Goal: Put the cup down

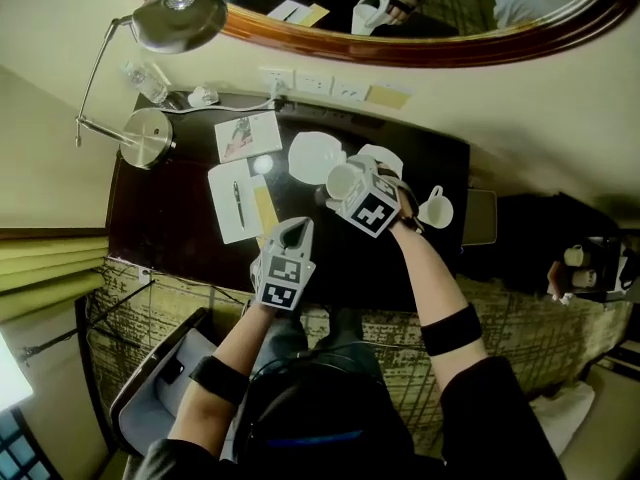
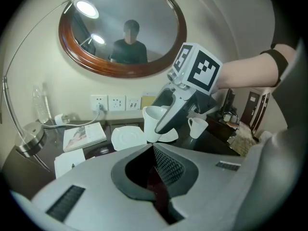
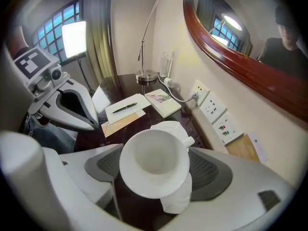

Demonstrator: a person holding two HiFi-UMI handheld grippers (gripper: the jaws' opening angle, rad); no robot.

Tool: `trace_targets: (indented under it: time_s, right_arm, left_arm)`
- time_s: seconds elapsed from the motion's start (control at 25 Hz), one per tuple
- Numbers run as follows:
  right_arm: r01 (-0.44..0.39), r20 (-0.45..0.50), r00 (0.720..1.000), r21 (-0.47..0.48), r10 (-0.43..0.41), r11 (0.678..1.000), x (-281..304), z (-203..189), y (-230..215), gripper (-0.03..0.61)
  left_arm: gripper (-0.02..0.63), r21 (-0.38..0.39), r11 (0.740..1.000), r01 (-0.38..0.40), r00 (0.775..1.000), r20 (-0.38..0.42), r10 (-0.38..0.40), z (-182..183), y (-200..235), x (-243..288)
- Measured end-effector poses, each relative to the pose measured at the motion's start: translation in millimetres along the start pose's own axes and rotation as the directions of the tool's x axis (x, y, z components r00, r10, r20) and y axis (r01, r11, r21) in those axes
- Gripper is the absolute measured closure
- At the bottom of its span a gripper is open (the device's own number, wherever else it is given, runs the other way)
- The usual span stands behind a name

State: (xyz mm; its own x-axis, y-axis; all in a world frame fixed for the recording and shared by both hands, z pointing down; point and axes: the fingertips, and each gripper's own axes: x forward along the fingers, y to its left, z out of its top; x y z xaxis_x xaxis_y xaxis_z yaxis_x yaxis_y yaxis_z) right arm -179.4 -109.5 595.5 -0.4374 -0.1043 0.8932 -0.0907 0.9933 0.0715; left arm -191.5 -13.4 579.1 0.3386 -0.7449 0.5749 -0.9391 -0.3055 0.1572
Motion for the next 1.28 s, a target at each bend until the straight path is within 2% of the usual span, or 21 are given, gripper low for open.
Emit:
trace_targets:
  time_s: [0.2, 0.4, 0.64, 1.04, 1.24, 1.28]
  right_arm:
    - [-0.002, 0.009, 1.000, -0.011, 0.002, 1.000, 30, 31, -27, 0.146]
    - [-0.011, 0.004, 1.000, -0.002, 0.011, 1.000, 58, 44, -41, 0.146]
    - [-0.015, -0.009, 1.000, 0.005, 0.015, 1.000, 84, 45, -50, 0.146]
    - [0.001, -0.001, 1.000, 0.009, -0.001, 1.000, 96, 50, -56, 0.146]
    - [-0.011, 0.008, 1.000, 0.025, 0.011, 1.000, 95, 46, -56, 0.129]
    - [-0.007, 0.006, 1.000, 0.025, 0.007, 1.000, 95, 46, -56, 0.104]
  left_arm:
    - [0.612, 0.003, 1.000, -0.017, 1.000, 0.007, 0.017, 10, 25, 20]
    - [0.612, -0.003, 1.000, -0.017, 1.000, -0.008, 0.017, 1, 41, 41]
    - [0.612, -0.037, 0.999, -0.015, 1.000, 0.000, 0.015, -1, 54, 53]
    - [0.612, -0.052, 0.999, -0.009, 1.000, 0.001, 0.009, -8, 64, 54]
    - [0.611, -0.060, 0.998, -0.005, 1.000, 0.002, 0.005, -8, 64, 53]
    - [0.611, -0.061, 0.998, -0.005, 1.000, 0.003, 0.006, -8, 64, 53]
